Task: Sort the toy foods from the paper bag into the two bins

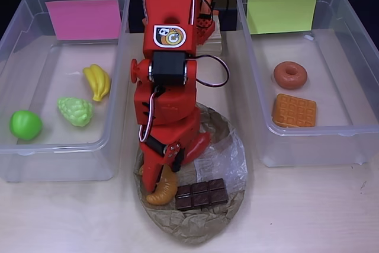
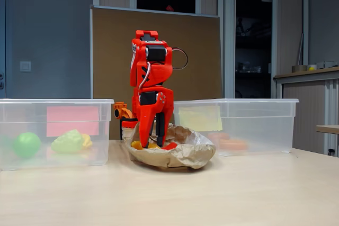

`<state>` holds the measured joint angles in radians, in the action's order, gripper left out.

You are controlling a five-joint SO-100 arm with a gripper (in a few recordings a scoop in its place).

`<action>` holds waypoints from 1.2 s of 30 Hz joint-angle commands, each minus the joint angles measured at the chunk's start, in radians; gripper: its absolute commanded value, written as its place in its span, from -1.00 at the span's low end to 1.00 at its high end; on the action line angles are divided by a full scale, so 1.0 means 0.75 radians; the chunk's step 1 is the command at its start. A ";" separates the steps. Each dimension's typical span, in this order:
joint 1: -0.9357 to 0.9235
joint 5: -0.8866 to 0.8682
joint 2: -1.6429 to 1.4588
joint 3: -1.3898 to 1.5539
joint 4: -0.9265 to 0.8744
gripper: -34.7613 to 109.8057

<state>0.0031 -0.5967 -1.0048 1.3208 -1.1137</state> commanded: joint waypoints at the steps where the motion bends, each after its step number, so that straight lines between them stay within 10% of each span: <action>1: -0.002 -0.045 -0.088 0.074 0.049 -0.16; 24: 0.018 -0.084 0.049 0.200 0.260 -0.26; 36: 0.098 0.115 -0.235 0.002 -0.176 -0.24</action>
<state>0.0460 -0.5461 -1.0692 1.3913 -1.1413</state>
